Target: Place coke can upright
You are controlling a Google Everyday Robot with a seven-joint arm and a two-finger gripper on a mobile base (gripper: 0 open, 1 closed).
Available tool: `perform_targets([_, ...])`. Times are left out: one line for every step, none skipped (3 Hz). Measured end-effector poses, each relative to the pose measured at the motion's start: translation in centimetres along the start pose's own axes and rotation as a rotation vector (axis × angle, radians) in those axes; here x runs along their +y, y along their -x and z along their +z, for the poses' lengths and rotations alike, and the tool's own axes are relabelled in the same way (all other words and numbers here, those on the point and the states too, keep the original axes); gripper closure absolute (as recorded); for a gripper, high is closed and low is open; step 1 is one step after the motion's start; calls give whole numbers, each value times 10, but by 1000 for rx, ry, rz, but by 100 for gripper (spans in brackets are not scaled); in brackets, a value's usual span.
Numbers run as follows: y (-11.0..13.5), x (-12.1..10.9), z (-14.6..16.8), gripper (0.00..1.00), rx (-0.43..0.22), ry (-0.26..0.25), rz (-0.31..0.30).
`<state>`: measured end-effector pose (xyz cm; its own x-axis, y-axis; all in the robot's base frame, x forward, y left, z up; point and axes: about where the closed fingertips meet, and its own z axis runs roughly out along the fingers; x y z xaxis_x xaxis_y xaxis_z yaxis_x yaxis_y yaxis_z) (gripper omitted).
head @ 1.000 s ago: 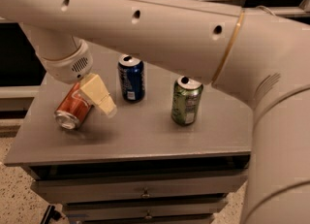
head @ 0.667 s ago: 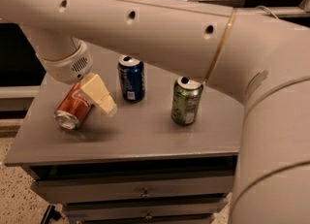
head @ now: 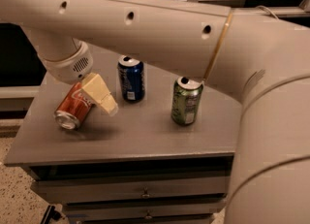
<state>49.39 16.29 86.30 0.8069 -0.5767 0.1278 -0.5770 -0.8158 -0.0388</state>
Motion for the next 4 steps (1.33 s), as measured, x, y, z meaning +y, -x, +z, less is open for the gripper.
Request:
perform_targets([-1, -1, 1, 0, 8, 5, -13])
perform_targets([-2, -5, 5, 0, 30, 1, -19])
perform_targets([-4, -10, 11, 0, 57, 3, -7])
perform_targets([-8, -14, 18, 0, 95, 13, 38])
